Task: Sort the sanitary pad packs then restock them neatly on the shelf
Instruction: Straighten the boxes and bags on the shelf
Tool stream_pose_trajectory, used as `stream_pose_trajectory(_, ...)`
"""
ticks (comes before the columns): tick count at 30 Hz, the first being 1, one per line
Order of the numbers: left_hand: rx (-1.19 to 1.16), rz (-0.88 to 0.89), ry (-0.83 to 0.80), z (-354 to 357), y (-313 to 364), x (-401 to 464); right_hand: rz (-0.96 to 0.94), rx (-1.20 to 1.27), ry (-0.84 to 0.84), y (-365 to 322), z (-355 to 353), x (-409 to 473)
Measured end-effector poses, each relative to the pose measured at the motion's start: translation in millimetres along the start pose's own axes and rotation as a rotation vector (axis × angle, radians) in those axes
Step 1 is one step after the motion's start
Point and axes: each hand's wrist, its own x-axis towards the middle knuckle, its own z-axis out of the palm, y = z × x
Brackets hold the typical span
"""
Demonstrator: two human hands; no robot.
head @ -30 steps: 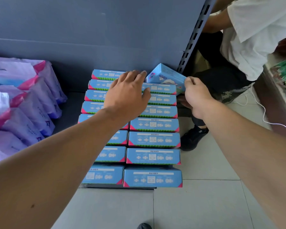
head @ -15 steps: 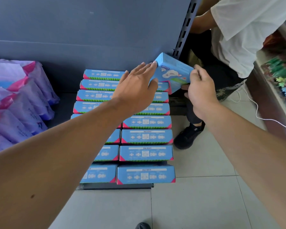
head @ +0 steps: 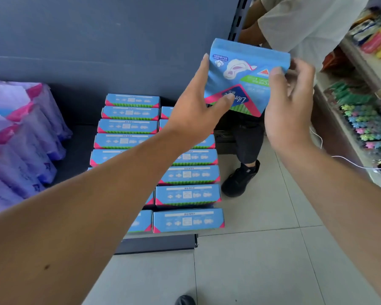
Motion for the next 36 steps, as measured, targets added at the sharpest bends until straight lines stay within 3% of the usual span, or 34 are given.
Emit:
stream_pose_trajectory(4,-0.133,0.013,0.087,-13,6,-3,0.052,-0.048,-0.04,-12,2,-5)
stream_pose_trajectory(7,-0.176,-0.167,0.182,-25,6,-11,0.307,0.239,-0.043,-18,8,-18)
stream_pose_trajectory(10,-0.419,-0.359,0.156,-33,4,-21,0.498,0.398,-0.098,-21,20,-36)
stream_pose_trajectory(13,-0.479,-0.332,0.172,-48,-1,-28,0.562,0.236,-0.265,-11,25,-47)
stream_pose_trajectory(17,-0.371,-0.203,0.156,-72,-8,-31,0.312,-0.085,-0.211,-8,21,-41)
stream_pose_trajectory(21,-0.222,-0.109,0.128,-85,-5,-22,-0.014,-0.285,-0.319,-24,23,-22)
stream_pose_trajectory(29,0.018,0.052,0.116,-88,15,12,-0.168,-0.298,-0.411,-29,35,16)
stream_pose_trajectory(36,0.001,-0.037,0.285,-85,4,21,-0.225,-0.305,-0.357,-14,40,25)
